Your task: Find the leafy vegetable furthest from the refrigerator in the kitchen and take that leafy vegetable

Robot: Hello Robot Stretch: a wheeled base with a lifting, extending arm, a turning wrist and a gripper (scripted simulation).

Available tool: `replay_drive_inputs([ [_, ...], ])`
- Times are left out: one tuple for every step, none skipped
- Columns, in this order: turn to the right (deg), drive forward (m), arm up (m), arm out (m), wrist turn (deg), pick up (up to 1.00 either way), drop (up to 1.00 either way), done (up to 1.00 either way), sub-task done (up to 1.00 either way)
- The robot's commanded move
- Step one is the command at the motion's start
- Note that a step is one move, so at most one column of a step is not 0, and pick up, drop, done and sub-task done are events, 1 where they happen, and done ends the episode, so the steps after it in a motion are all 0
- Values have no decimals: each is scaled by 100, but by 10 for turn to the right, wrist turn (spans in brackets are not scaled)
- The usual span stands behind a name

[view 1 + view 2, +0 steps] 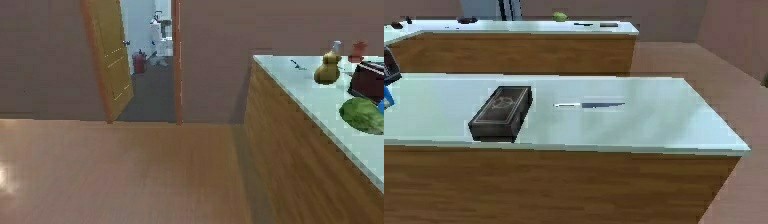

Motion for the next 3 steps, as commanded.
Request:
replay_drive_inputs([
  [330, 0, 0, 0, 0, 0, 0, 0, 0],
  [0, 5, 0, 0, 0, 0, 0, 0, 0],
  [-450, 0, 0, 0, 0, 0, 0, 0, 0],
])
